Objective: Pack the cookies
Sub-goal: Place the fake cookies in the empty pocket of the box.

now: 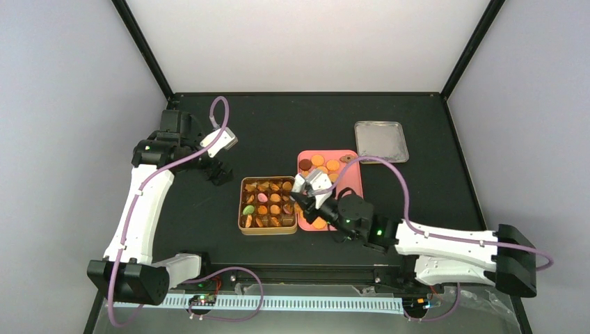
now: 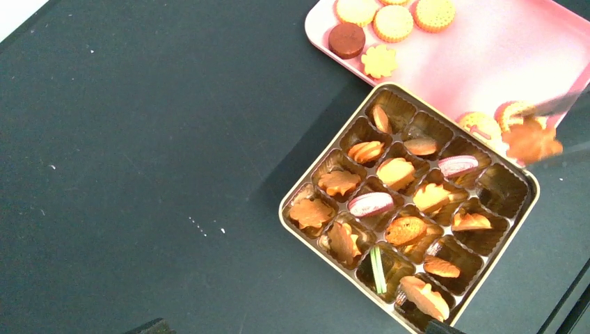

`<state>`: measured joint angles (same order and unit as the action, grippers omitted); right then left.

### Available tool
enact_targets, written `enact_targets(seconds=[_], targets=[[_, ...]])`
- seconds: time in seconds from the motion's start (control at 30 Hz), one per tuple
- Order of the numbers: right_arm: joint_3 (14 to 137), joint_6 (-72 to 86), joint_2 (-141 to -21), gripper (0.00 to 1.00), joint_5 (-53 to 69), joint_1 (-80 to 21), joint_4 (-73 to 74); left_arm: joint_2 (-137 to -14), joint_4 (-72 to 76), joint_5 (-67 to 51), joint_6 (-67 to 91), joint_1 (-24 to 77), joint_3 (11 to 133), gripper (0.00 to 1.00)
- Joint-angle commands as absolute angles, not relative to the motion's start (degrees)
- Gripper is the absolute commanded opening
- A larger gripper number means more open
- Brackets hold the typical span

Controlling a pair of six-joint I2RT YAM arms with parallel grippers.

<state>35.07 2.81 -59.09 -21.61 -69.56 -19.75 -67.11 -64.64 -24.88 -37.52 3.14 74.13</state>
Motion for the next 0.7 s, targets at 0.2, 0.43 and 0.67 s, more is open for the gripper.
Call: enact_targets(seconds=[0.2, 0.43, 0.67], targets=[[37.93, 5.75, -66.93, 0.26, -18.50, -72.92, -26.16, -66.51, -65.41, -24.82, -38.70, 2.06, 75.59, 0.96], [37.28, 6.68, -67.38, 0.35, -19.19, -72.88, -26.76, -66.39, -65.46, -25.27, -38.94, 1.78, 75.39, 0.96], [37.18, 6.20, -66.52, 0.37, -20.03, -72.87, -26.63, -66.47, -65.56, -25.59, -38.76, 1.69, 75.67, 0.96]])
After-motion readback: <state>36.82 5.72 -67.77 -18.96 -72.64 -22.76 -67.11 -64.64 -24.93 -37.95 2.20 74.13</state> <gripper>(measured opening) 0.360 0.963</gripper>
